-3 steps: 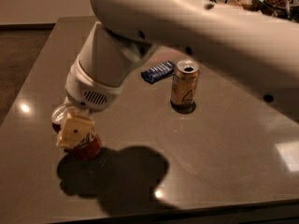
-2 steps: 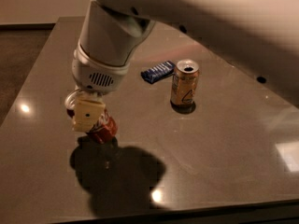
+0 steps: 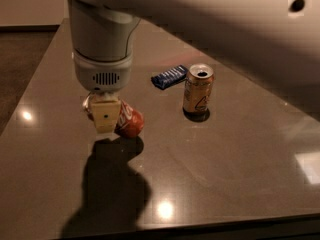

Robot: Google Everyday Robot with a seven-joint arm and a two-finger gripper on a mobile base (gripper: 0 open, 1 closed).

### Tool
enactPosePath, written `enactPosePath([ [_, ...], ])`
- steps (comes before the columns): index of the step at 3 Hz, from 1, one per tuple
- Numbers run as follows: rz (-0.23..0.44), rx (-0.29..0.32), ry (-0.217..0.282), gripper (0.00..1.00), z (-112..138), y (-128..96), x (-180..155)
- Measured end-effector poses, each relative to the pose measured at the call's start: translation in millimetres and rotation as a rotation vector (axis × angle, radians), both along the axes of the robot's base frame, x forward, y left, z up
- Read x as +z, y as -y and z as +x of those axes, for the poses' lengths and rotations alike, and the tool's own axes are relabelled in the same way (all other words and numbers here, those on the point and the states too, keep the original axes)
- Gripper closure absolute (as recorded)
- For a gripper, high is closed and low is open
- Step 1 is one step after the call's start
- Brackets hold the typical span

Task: Knock coke can over

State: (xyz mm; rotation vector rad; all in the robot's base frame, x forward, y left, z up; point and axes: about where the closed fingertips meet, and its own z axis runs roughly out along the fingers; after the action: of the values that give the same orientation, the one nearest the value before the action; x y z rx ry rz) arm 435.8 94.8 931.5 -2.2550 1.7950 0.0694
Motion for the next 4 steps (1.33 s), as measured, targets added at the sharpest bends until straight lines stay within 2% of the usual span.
enactPosePath([
  [1,-0.085,0.024,0.013,0.83,10,4,-14],
  [2,-0.142,0.054,0.030,0.59,18,1,-25],
  [4,-0.196,0.089,0.038,0.12,25,-6,-43],
])
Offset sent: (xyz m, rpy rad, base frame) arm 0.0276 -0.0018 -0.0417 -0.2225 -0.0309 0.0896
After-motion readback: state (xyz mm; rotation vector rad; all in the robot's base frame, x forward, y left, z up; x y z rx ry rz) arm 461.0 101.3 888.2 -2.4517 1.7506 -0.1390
